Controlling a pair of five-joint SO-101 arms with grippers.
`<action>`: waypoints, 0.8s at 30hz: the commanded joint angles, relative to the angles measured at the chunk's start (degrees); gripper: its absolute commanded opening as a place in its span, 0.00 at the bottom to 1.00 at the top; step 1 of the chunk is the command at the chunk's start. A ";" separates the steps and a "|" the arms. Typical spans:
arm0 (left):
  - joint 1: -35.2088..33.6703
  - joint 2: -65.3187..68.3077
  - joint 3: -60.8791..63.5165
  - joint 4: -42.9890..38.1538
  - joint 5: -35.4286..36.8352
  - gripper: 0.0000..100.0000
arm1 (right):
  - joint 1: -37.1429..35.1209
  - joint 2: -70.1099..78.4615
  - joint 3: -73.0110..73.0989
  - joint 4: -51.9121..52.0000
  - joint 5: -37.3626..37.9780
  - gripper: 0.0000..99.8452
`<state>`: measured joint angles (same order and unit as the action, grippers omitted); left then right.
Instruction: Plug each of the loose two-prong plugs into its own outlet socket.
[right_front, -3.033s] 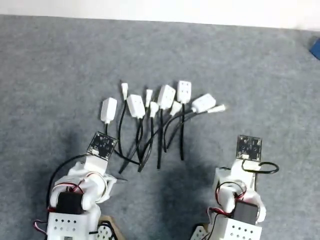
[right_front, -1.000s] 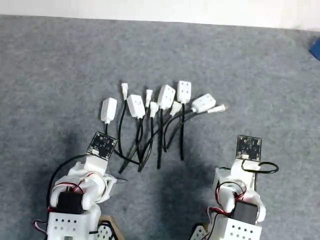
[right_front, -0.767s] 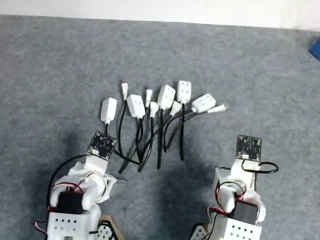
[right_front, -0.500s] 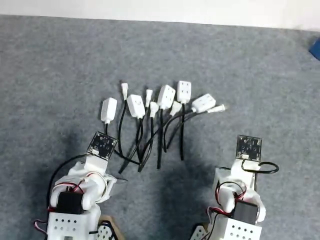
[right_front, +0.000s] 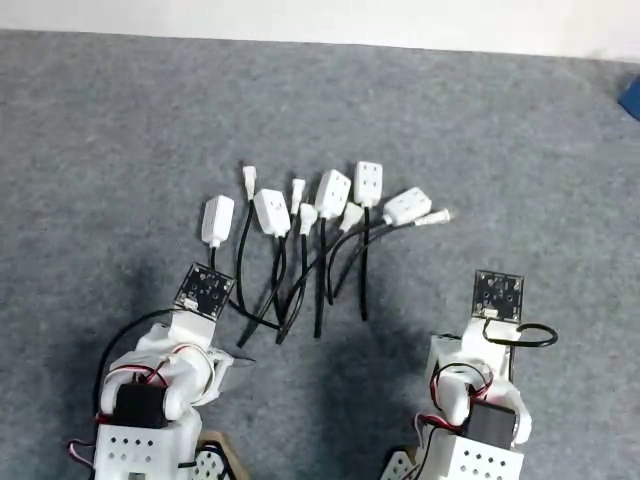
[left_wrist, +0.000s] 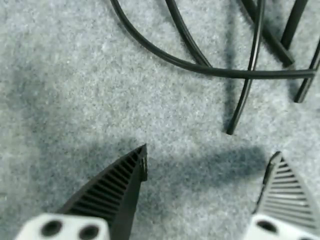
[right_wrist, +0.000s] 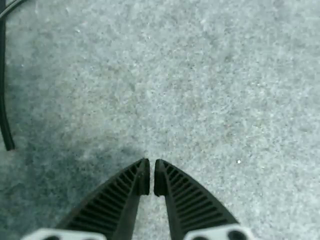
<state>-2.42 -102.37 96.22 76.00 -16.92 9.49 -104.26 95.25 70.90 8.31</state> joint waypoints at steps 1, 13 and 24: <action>0.40 -0.22 1.01 0.44 0.35 0.37 | 0.40 -0.48 8.22 0.31 0.53 0.04; 0.40 -0.22 1.01 0.44 0.35 0.37 | -3.91 -0.48 8.04 0.13 0.53 0.04; 0.57 -0.22 1.01 0.35 0.35 0.37 | -12.44 -0.57 8.04 0.40 0.35 0.04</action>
<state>-2.42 -102.37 96.22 76.00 -16.92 -2.02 -104.26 95.25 70.90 8.31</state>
